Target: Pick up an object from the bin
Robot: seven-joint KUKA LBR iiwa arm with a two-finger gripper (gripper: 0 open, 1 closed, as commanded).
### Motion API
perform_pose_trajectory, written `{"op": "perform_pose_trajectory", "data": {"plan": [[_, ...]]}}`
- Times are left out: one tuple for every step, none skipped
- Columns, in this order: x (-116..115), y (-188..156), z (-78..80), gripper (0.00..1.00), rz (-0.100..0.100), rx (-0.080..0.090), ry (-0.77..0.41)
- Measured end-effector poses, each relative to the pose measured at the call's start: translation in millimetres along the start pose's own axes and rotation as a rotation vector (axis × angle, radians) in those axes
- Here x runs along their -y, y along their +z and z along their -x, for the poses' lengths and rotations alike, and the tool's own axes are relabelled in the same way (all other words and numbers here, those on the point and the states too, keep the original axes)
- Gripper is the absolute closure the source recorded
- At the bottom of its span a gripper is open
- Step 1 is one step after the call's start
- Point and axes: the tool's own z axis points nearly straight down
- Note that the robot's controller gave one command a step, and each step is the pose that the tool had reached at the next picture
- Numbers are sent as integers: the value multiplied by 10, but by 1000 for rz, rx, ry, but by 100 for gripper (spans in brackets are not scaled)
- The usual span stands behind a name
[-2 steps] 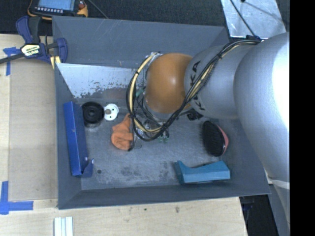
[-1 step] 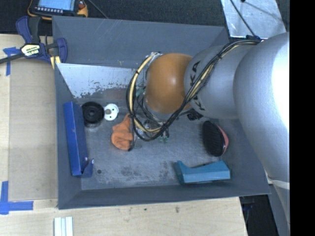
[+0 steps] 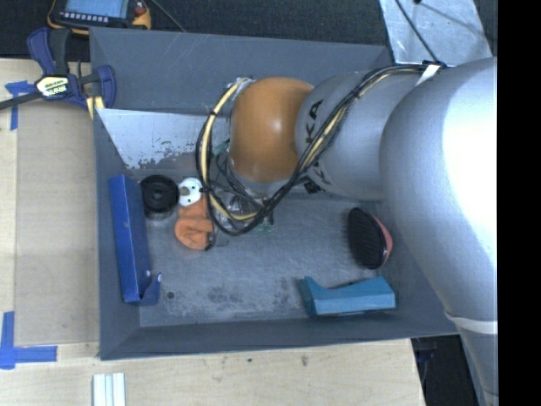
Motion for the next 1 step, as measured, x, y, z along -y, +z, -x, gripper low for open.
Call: {"op": "perform_pose_trajectory", "data": {"plan": [[-489,20,-18,100,-1,2,-76]]}}
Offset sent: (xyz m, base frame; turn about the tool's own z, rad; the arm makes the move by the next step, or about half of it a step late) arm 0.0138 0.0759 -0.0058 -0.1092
